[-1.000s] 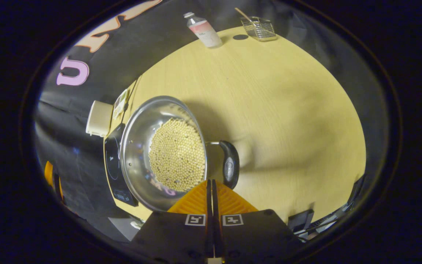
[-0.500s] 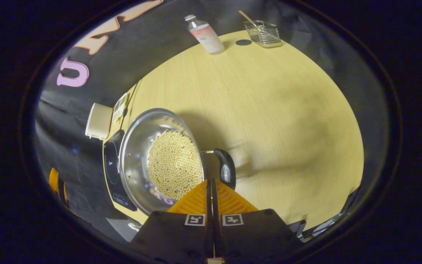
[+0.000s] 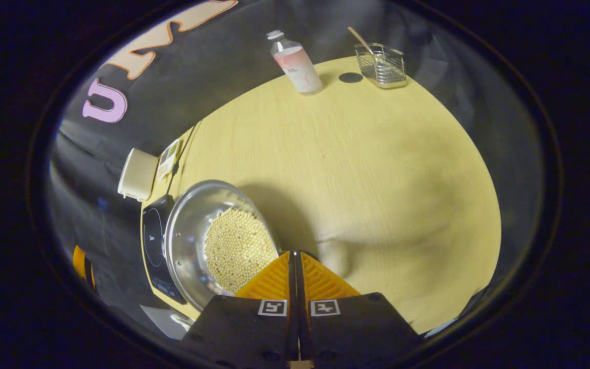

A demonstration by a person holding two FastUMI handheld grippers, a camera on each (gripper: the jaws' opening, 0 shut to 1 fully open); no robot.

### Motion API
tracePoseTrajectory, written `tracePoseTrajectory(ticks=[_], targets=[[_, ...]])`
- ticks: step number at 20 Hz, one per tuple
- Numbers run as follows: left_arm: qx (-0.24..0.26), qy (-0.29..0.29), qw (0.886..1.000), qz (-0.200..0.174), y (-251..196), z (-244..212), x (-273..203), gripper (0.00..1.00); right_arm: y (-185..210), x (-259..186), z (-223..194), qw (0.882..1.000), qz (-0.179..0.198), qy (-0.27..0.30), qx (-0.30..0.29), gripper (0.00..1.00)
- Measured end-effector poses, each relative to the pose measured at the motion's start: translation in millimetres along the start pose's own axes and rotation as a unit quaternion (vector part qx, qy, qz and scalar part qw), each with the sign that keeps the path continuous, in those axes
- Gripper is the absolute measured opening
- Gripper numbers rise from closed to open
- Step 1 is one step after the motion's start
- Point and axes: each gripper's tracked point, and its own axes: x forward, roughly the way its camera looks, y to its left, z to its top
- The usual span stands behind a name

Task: First push the handle of the pot to place it horizontally, then grasp the pot with both hands and set it on the induction cooktop.

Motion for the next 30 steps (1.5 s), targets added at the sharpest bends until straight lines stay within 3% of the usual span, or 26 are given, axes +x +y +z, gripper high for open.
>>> tracePoseTrajectory(ticks=[12,16,17,20,21,22,23,24,25,26,27,28,30], targets=[[-0.001,0.015,1.0,-0.006,-6.3,-13.8,6.3,0.96,10.0,13.1,31.9,0.999,0.016,-0.016,-0.036,0.02],[-0.002,0.025,1.0,-0.012,-9.3,-22.3,11.2,0.96,25.6,-10.6,40.7,0.997,0.052,-0.033,-0.052,0.03],[-0.001,0.027,1.0,-0.015,-10.2,-25.3,13.3,0.96,26.0,-20.4,43.2,0.996,0.059,-0.043,-0.055,0.27],[0.004,0.039,0.999,-0.031,-15.8,-34.4,20.8,0.96,23.0,-39.1,43.3,0.995,0.06,-0.057,-0.054,0.6],[0.005,0.045,0.998,-0.041,-19.3,-40.5,25.4,0.96,15.8,-40.1,41.5,0.995,0.053,-0.061,-0.055,0.8],[0.005,0.055,0.997,-0.053,-23.0,-46.6,29.8,0.96,10.2,-41.3,41.3,0.995,0.045,-0.064,-0.056,0.87],[0.005,0.069,0.995,-0.066,-26.3,-55.9,33.4,0.96,6.7,-41.9,39.1,0.996,0.039,-0.062,-0.055,0.99],[0.003,0.082,0.993,-0.08,-30.2,-64.8,38.4,0.96,3.2,-40.5,36.1,0.996,0.035,-0.058,-0.053,1.0],[0.001,0.097,0.991,-0.093,-35.1,-75.1,43.5,0.96,-0.4,-37.6,33.4,0.997,0.029,-0.054,-0.052,0.93],[0.0,0.116,0.987,-0.108,-40.4,-85.9,48.0,0.96,-3.0,-34.0,30.1,0.997,0.027,-0.048,-0.051,1.0],[0.002,0.135,0.984,-0.119,-43.4,-99.1,52.8,0.96,-2.8,-29.9,25.7,0.998,0.028,-0.041,-0.048,1.0],[0.008,0.153,0.98,-0.127,-44.6,-112.0,57.8,0.96,-2.6,-27.1,19.5,0.998,0.031,-0.033,-0.043,0.94],[0.017,0.181,0.973,-0.141,-49.6,-132.2,67.3,0.96,-2.9,-18.8,10.2,0.999,0.032,-0.017,-0.037,0.94]])
